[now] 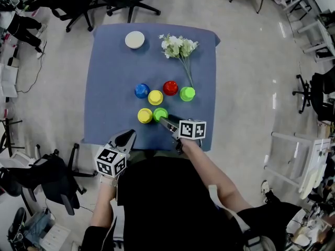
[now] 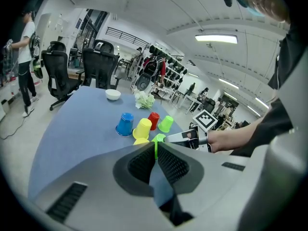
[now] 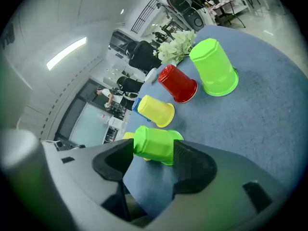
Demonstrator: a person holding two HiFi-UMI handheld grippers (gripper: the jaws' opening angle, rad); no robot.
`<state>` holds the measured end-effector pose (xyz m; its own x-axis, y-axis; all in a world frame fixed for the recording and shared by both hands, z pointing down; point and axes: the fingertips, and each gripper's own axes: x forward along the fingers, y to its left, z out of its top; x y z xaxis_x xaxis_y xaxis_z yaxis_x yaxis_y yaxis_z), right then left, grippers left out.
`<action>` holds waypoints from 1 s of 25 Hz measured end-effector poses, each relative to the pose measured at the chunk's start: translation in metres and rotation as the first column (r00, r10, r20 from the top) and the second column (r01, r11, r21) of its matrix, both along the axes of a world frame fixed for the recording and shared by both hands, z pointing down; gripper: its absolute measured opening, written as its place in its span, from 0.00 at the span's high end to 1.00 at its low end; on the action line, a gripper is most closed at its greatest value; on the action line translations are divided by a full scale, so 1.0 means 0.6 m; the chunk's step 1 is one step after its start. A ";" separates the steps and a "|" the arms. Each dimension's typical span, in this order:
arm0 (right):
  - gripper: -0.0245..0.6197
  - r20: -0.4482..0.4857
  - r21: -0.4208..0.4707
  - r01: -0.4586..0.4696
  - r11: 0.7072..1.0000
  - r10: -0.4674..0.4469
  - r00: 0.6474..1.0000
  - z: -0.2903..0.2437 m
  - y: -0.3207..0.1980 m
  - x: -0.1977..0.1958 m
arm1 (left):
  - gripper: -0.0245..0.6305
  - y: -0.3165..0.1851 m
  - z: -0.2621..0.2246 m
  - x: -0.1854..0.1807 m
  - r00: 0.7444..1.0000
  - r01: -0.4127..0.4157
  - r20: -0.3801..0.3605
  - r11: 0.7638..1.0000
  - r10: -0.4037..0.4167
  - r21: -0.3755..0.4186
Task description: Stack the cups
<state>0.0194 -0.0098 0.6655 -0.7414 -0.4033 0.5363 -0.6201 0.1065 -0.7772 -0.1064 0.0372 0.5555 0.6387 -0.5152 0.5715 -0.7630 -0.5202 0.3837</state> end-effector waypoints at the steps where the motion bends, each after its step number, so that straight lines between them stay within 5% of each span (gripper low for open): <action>1: 0.55 -0.013 0.009 0.006 1.000 -0.006 1.000 -0.001 0.000 0.005 | 0.95 0.000 0.000 0.001 1.000 0.001 0.000 1.000 -0.001 0.001; 9: 0.54 -0.141 0.133 -0.051 0.990 0.069 0.988 -0.028 -0.037 0.101 | 0.95 0.001 -0.002 0.006 1.000 0.011 0.001 1.000 -0.011 0.004; 15: 0.51 -0.432 0.300 0.009 0.954 0.127 0.893 -0.038 -0.105 0.196 | 0.95 0.010 -0.002 0.011 0.999 0.038 0.011 0.999 -0.038 -0.003; 25: 0.50 -0.615 0.311 0.166 0.936 0.065 0.786 -0.002 -0.161 0.200 | 0.95 0.032 0.004 -0.008 0.993 0.119 0.024 0.993 -0.119 -0.014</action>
<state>0.1391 -0.1064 0.6640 -0.3303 -0.6115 0.7190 -0.9326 0.3287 -0.1488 -0.1112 0.0565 0.5579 0.5599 -0.5777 0.5939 -0.8279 -0.4194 0.3725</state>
